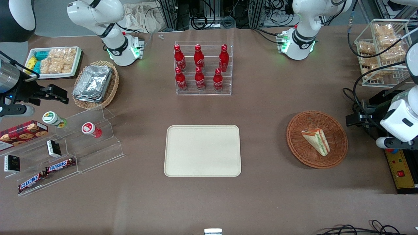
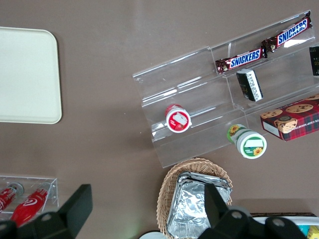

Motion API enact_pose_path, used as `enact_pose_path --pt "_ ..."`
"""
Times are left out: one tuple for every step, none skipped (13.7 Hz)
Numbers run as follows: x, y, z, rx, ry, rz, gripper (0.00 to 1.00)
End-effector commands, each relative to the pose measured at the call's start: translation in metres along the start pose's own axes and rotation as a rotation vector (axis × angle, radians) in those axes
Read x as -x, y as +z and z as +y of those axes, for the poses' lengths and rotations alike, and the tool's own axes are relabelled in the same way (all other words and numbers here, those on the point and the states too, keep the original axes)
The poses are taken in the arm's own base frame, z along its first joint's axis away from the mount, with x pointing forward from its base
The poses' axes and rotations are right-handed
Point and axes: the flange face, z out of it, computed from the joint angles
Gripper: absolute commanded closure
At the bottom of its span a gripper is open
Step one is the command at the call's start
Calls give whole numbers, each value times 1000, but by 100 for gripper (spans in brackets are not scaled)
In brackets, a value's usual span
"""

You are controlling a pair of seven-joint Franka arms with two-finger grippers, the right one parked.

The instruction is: Place sandwich from basket to tray

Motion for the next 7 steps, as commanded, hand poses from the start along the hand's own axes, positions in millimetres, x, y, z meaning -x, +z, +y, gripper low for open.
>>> enact_pose_path --pt "0 0 1 -10 -10 2 1" --pt "0 1 1 -8 -10 0 1" --pt "0 1 2 -7 -9 0 1" --pt "-1 2 2 -4 -11 -2 1" --pt "-1 2 2 -4 -11 -2 1" --pt "0 2 2 -5 -11 -5 1" --pt "1 8 1 -9 -10 -15 1"
